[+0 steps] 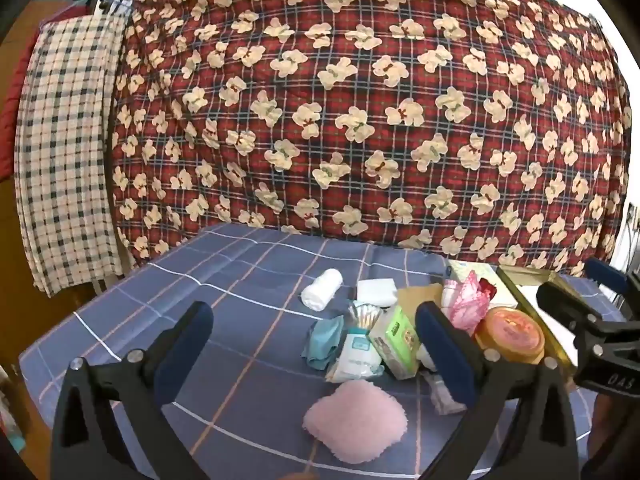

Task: Organize soft objects
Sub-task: 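Move left tool to the pink fluffy puff while right tool moves to the clear plastic bag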

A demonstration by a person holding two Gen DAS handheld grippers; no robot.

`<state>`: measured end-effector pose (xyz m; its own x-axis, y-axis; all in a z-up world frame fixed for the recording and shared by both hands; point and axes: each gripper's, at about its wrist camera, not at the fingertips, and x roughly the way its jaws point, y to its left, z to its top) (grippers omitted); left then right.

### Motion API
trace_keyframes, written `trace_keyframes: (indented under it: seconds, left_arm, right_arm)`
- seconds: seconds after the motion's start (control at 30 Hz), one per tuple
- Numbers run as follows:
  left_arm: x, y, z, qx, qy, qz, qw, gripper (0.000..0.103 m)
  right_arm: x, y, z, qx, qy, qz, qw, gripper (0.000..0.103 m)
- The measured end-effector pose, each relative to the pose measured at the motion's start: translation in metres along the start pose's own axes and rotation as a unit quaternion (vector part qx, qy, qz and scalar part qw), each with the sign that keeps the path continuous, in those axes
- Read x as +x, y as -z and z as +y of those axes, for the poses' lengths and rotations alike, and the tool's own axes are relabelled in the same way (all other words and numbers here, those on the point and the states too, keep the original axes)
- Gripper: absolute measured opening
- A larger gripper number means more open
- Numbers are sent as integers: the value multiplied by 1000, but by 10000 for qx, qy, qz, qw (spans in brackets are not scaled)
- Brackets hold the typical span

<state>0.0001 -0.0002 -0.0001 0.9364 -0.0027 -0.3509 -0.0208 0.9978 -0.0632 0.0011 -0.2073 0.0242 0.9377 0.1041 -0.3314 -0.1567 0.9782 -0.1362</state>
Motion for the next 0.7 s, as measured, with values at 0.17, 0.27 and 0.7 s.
trace_keyframes:
  seconds: [0.17,0.27,0.7]
  left_arm:
    - [3,-1,1,-223,108,68,9997,103]
    - [4,0,0,-198,84,57,9998,103]
    - [19,13,6,-211,14,160,9996,103]
  right_arm:
    - [2,2,-2,-18,-1,25,10000,103]
    - [2,2,-2,-36,-8,44,10000,103]
    - [7,10,-1,-15,-79,113,9999,102]
